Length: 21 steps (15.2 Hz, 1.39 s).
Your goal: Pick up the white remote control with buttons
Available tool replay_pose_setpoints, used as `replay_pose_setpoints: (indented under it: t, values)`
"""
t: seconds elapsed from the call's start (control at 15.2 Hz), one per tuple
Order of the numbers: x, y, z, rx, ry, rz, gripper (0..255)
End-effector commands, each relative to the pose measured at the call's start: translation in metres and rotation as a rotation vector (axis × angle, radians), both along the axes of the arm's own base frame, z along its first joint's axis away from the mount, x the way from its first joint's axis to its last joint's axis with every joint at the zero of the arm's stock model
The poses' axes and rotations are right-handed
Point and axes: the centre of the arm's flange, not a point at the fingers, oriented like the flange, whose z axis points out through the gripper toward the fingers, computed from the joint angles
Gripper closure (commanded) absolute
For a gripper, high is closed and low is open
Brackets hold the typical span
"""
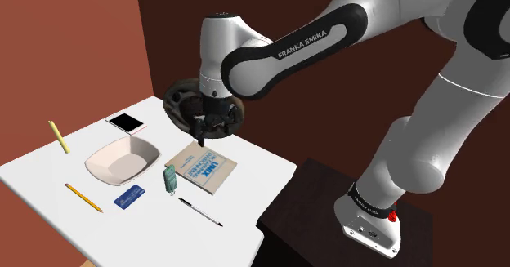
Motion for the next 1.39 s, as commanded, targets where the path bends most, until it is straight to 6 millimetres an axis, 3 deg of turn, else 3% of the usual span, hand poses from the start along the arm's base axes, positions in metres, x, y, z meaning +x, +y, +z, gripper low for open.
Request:
replay_pose_setpoints:
  t: [0.0, 0.73, 1.32]
  values:
    - [0.010, 0.020, -0.017, -0.006, -0.007, 0.004, 0]
    - [0.069, 0.120, -0.097, -0.043, -0.037, 0.030, 0]
    - [0.069, 0.120, -0.137, -0.043, -0.037, 0.030, 0]
